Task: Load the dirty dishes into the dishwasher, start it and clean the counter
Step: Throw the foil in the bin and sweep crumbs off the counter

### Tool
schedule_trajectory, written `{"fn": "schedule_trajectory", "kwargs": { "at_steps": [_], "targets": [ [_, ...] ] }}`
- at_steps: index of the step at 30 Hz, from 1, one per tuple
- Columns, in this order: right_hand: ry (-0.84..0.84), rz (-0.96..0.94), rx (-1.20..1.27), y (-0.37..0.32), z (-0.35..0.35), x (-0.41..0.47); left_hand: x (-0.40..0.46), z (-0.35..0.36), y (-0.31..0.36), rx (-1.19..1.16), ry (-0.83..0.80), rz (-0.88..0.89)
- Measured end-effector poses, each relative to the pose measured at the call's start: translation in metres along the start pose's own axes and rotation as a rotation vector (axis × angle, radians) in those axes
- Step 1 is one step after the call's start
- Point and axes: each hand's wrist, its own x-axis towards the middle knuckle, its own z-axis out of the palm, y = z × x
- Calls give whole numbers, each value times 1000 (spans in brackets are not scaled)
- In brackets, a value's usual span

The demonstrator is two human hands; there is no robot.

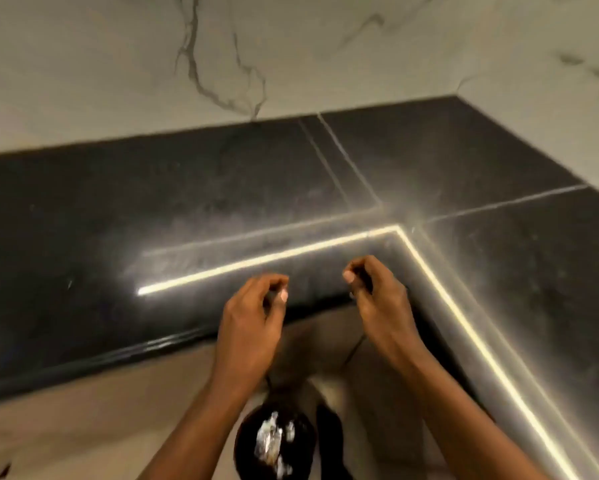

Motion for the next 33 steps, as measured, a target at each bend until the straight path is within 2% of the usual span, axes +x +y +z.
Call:
{"fn": "schedule_trajectory", "kwargs": {
  "at_steps": [2, 5, 9, 12, 17, 22, 27, 31, 33],
  "targets": [
    [-132, -18, 50, -8, 12, -89, -43, -18, -8, -8, 15, -37],
    [-289, 62, 4, 12, 40, -179, -100, -41, -17, -17, 14, -123],
    [-397, 113, -146, 48, 80, -226, -155, -59, -26, 7, -8, -200],
    [-446, 81, -296, 65, 101, -233, -181, -64, -36, 20, -4, -228],
    [-335, 47, -307, 67, 110, -231, -218, -70, -51, 38, 16, -287],
    [-194, 129, -206, 29, 86, -232, -232, -80, -44, 54, 56, -278],
    [-21, -55, -173, -22, 43, -216, -198, -87, -1, 49, 81, -78],
    [7, 49, -22, -69, -15, -189, -157, -86, 61, 78, 98, 157],
    [29, -42, -112, -89, -48, -175, -138, -85, 93, 122, 75, 275]
  ]
}}
